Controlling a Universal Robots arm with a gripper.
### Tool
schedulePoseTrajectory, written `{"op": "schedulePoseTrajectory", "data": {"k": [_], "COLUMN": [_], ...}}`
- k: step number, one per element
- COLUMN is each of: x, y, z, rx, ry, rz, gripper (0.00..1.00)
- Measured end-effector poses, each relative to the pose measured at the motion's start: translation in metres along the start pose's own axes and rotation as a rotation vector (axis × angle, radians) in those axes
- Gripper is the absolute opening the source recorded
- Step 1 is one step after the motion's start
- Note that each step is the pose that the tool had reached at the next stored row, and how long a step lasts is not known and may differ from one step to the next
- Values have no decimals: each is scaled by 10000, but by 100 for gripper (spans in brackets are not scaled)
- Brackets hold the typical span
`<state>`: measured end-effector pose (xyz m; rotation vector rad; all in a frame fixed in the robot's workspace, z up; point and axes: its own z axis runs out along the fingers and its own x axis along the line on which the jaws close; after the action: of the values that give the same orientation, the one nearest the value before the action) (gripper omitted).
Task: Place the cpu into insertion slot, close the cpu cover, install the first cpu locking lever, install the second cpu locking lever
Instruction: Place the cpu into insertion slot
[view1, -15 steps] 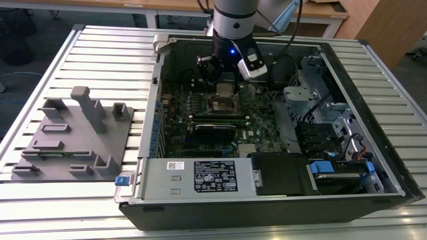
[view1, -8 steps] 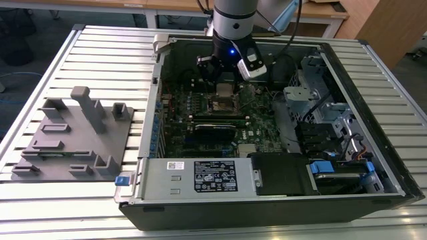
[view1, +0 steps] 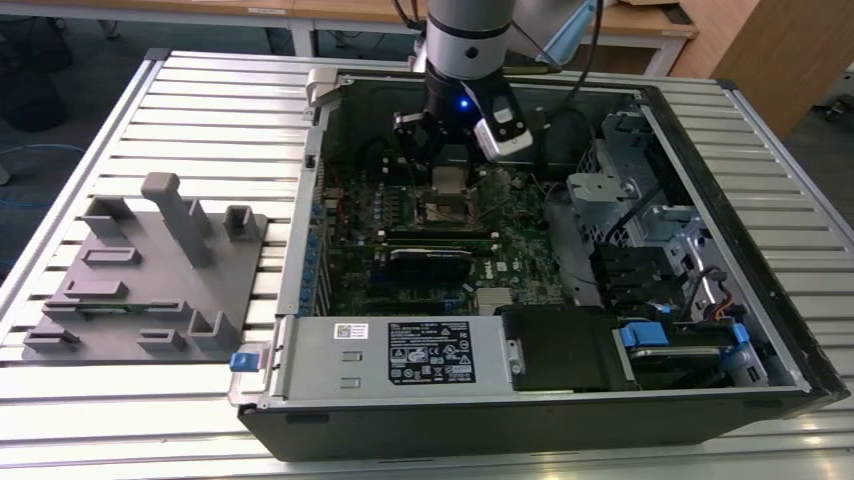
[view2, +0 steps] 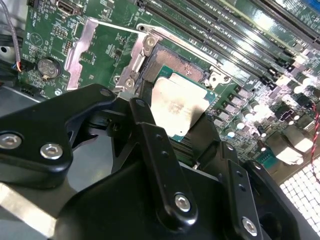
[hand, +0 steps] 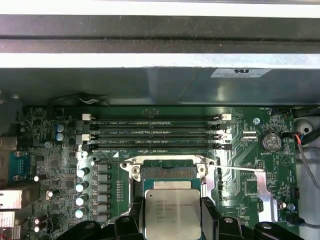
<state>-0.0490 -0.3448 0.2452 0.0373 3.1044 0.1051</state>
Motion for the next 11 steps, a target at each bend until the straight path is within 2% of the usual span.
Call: {"op": "schedulePoseTrajectory", "data": {"k": [11], "x": [17], "y": [49], "z": [38], "rx": [1], "ry": [1], "rz": [-1], "gripper": [54]}}
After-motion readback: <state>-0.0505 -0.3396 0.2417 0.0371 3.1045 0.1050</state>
